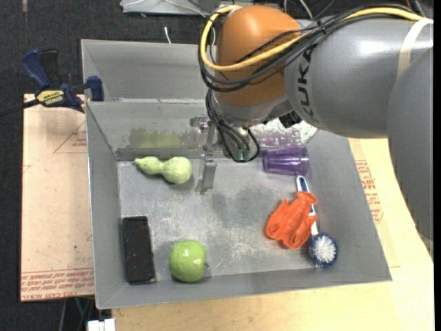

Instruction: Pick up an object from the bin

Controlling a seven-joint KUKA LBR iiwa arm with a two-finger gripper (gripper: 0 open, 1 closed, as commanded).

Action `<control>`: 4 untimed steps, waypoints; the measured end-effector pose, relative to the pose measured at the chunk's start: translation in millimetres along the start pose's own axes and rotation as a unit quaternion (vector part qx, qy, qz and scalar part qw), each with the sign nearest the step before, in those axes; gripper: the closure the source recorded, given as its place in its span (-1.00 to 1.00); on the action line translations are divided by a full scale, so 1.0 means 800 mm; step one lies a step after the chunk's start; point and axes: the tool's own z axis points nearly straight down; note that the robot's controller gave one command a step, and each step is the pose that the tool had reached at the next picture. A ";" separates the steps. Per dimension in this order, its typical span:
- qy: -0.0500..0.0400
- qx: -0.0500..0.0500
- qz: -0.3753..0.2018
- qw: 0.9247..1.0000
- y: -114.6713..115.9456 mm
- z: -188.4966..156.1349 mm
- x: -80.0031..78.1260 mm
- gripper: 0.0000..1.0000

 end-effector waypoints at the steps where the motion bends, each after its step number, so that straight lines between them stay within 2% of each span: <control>1: -0.004 0.000 0.002 1.000 -0.001 -0.007 -0.002 -1.00; 2: -0.007 -0.002 0.022 1.000 0.025 0.149 -0.043 -1.00; 3: -0.012 -0.004 0.088 0.996 0.031 0.069 -0.055 -1.00; 4: -0.011 -0.005 0.088 0.996 0.053 0.150 -0.039 -1.00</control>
Offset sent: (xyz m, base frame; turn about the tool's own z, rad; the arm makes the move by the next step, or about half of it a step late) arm 0.0374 0.0237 -0.1501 0.0531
